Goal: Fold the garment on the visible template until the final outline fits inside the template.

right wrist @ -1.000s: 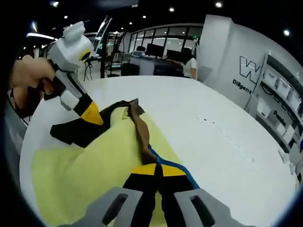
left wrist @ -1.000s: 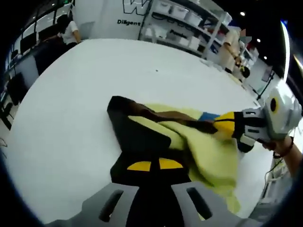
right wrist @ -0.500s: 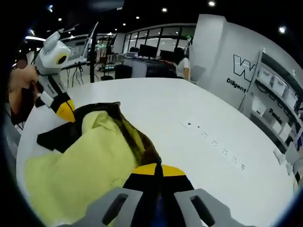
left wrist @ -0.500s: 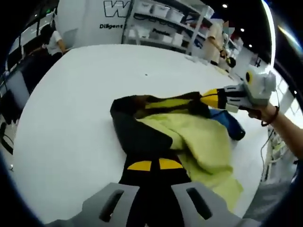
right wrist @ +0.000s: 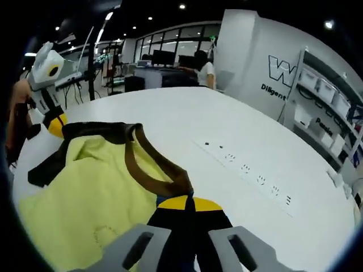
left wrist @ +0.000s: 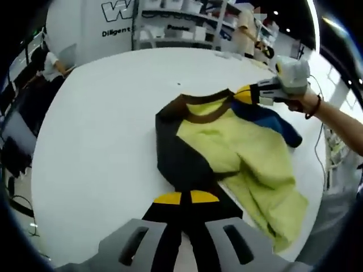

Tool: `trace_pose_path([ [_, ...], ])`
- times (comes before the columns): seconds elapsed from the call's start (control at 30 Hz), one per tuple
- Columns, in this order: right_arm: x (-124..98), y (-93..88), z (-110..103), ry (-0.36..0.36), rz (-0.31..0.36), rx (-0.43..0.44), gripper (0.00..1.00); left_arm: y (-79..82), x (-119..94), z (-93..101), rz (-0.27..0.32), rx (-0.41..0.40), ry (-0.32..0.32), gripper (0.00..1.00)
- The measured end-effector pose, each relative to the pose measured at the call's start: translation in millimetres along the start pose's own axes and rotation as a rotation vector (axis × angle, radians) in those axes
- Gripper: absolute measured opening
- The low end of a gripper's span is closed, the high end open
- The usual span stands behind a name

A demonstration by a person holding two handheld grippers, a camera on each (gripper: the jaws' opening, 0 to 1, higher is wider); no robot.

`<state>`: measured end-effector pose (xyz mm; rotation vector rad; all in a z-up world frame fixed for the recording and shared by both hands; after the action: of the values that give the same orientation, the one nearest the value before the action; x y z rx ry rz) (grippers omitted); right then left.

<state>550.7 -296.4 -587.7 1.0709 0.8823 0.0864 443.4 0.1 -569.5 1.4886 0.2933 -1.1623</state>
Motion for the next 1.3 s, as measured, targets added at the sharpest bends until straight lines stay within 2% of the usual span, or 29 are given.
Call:
trace_pose_path([
  [0.13,8.2,-2.3,5.7,-0.013,-0.024,0.002,0.00,0.4,4.6,-8.5,-0.064,0.076,0.054,0.00],
  [0.2,11.4,-3.2,7.0,-0.030,-0.031,0.004,0.00,2.2,7.7,-11.0,-0.072,0.110,0.076,0.00],
  [0.4,20.7,-6.9,7.0,-0.092,-0.072,-0.007,0.00,2.5,13.9,-21.4,-0.123,0.156,0.147,0.00],
  [0.47,23.5,-7.4,7.4,-0.105,-0.078,-0.010,0.00,2.6,15.7,-26.0,-0.157,0.222,0.186,0.00],
  [0.57,27.9,-8.0,8.6,-0.122,-0.091,-0.024,0.00,3.5,19.4,-33.1,-0.173,0.274,0.236,0.00],
  [0.83,32.8,-7.2,17.7,-0.170,-0.102,-0.043,0.00,7.4,22.3,-40.1,-0.195,0.277,0.258,0.00],
  [1.0,34.6,-8.9,18.0,-0.168,-0.108,-0.024,0.00,9.7,23.7,-44.1,-0.193,0.303,0.278,0.01],
  [1.13,34.4,-10.9,17.6,-0.171,-0.102,-0.011,0.00,9.2,22.0,-49.1,-0.184,0.249,0.298,0.08],
  [1.3,27.0,-8.4,16.7,-0.160,-0.038,0.129,0.00,1.8,12.6,-56.3,-0.183,0.161,0.328,0.29],
])
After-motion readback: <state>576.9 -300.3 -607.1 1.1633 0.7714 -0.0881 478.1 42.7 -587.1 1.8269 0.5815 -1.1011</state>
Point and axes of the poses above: the point that each gripper's makers call its tool centre point, and the gripper's own axes: x roughly forward along the fingers, z roughly to its right, y roughly out of its top, the point moved 9 cm from there along -x, roughly backward along the fingers, and after that the axes turned 2 degrees about -y, right-handed, at the moved point
